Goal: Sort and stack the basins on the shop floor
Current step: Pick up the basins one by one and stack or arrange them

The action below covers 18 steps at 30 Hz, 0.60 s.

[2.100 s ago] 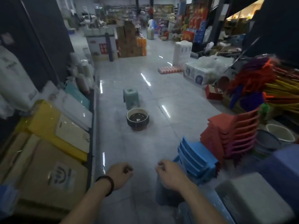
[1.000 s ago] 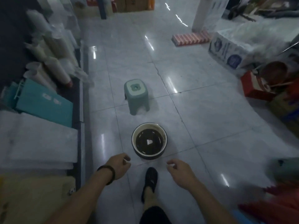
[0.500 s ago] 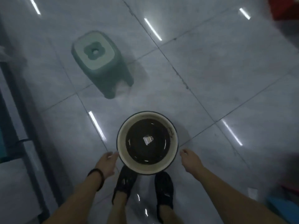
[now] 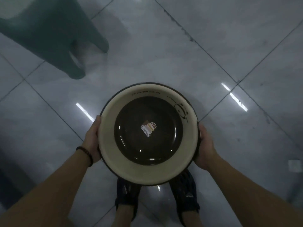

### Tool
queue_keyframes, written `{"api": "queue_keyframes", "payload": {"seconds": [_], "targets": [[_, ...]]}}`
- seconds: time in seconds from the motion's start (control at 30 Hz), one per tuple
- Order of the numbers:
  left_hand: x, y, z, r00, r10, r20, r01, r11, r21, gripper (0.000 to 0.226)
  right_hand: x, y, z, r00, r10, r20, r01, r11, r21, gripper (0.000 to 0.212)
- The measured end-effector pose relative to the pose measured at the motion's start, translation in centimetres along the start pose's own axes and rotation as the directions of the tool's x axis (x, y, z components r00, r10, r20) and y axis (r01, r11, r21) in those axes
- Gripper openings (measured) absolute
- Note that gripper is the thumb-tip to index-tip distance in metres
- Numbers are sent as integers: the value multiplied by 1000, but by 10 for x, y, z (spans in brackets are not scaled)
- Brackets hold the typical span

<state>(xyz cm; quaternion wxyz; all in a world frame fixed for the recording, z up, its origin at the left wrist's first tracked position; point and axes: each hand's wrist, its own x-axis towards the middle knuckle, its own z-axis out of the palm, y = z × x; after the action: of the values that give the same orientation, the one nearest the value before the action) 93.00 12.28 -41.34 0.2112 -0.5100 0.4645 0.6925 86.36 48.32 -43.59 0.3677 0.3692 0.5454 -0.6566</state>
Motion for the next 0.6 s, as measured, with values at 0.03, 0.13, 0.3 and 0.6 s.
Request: {"api": "queue_keyframes", "payload": {"seconds": [0.03,0.13,0.3,0.6], "targets": [[-1,-5,0,1000,-4,9,4,1000,-18,75,-2,2,-1,1000,13,22,-13,1000,-4,60],[-18,-12,10,1000,-7,16,8,1000,-30,76,-20,3,-7,999,46,11,-46,999,-5,61],[-98,20,38,997,-65,46,68,996,-53,69,-112,-32,-27,995,88,-49,-87,996,29,76],[-335,186,126,940,-77,331,8,979,205,49,-408,-156,-59,978,-37,-206,58,994,97,93]]}}
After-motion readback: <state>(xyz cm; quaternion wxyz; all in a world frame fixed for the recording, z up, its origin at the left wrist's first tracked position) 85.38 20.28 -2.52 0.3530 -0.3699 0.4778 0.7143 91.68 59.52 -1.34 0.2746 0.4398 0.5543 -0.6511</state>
